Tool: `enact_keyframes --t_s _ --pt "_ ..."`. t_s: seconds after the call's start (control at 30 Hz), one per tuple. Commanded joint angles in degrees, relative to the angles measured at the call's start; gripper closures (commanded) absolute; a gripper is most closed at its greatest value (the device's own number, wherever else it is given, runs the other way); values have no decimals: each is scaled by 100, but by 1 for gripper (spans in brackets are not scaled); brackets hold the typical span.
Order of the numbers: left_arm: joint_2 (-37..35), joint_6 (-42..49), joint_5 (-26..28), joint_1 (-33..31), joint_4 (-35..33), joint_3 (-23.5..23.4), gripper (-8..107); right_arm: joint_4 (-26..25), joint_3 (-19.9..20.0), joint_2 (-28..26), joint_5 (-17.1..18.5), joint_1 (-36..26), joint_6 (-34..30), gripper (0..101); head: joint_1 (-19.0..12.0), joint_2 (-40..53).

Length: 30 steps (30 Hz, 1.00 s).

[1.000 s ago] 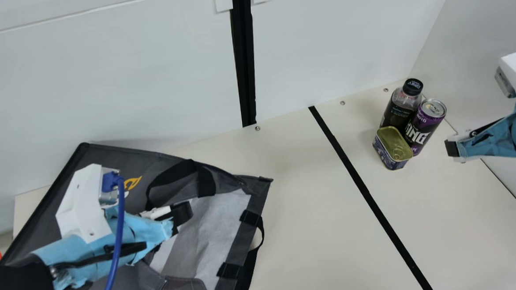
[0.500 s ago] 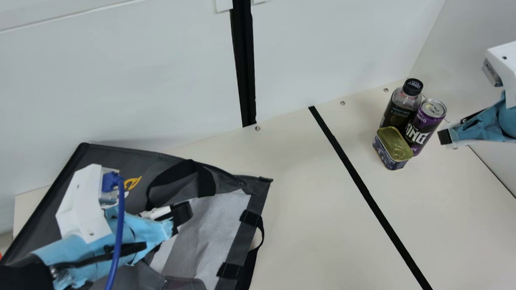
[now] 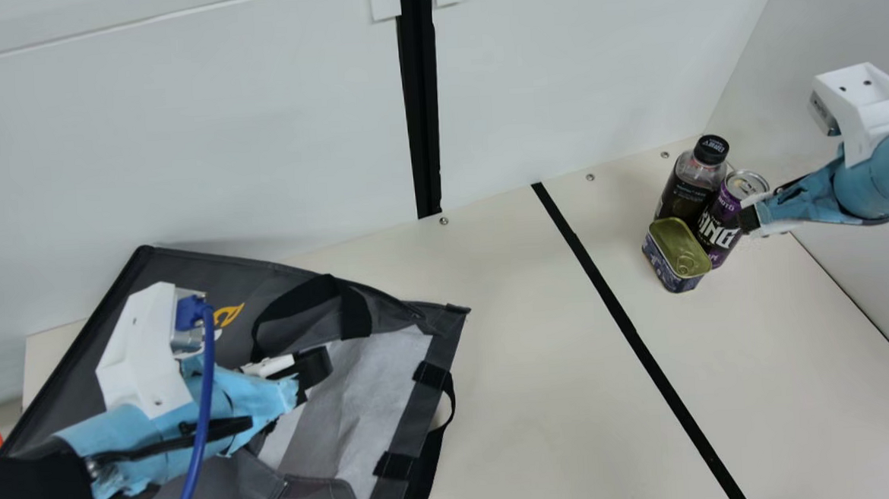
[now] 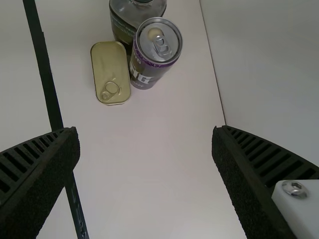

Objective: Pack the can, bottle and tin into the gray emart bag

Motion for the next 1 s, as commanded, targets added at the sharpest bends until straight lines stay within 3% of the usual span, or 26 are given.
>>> enact_keyframes --t_s 0.0,0.97 --pt "0 0 0 0 0 0 89 16 -55 87 2 0 12 10 -130 -14" --pt "0 0 0 0 0 0 89 74 -1007 1557 2 72 -88 10 -130 -14"
